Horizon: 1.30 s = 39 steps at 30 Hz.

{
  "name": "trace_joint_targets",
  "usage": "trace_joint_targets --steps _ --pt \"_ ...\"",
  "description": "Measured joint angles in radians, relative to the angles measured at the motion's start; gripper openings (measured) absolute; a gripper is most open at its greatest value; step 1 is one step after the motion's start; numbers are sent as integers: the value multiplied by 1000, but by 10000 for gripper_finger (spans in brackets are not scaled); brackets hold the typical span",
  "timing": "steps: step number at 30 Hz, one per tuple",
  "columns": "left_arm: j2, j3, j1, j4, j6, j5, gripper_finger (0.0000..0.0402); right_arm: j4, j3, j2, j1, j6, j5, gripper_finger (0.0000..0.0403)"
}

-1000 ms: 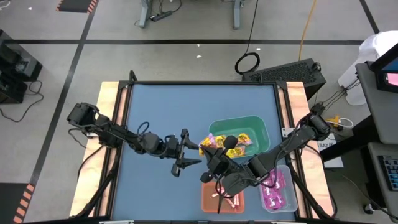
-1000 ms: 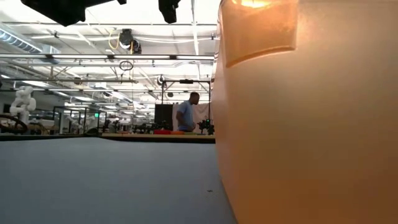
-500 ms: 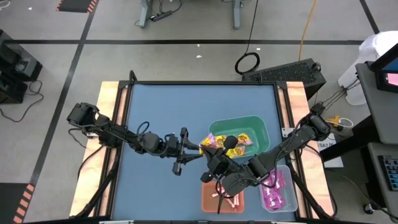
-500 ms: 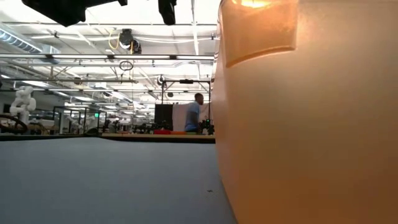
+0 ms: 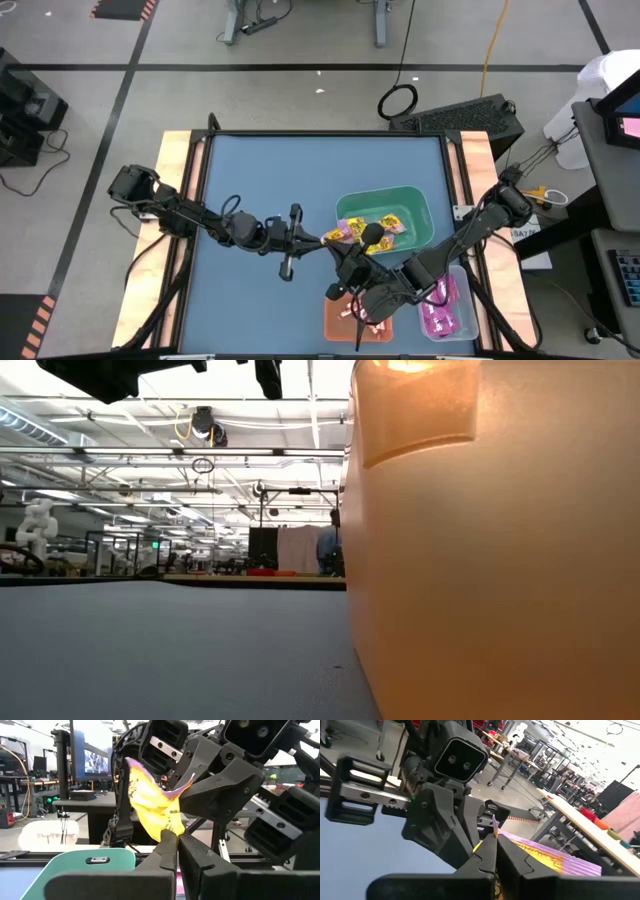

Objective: Sort candy
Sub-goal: Put the yellow candy pack into the green bin

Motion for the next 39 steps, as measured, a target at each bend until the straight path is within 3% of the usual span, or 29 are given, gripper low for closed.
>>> trace_joint_targets --steps 5,9,13,18,22,29,33,39 --pt "0 0 0 -14 22 6 10 -8 0 0 21 56 -10 23" --pt "0 0 12 -17 21 51 10 -9 0 0 55 103 -26 78" --pt "0 -28 72 6 -59 173 10 -15 0 0 100 120 -23 139" --pt "0 -145 164 258 -216 289 10 -116 0 0 161 215 -20 185" --pt "-1 -261 218 503 -346 308 10 -249 0 0 195 428 -21 191" --pt "-24 -299 244 498 -371 276 10 -473 0 0 184 799 -120 179" --pt "-24 -294 243 500 -345 280 10 -500 0 0 163 847 -203 172" --pt "-24 -291 244 498 -258 359 10 -487 0 0 145 771 -209 164"
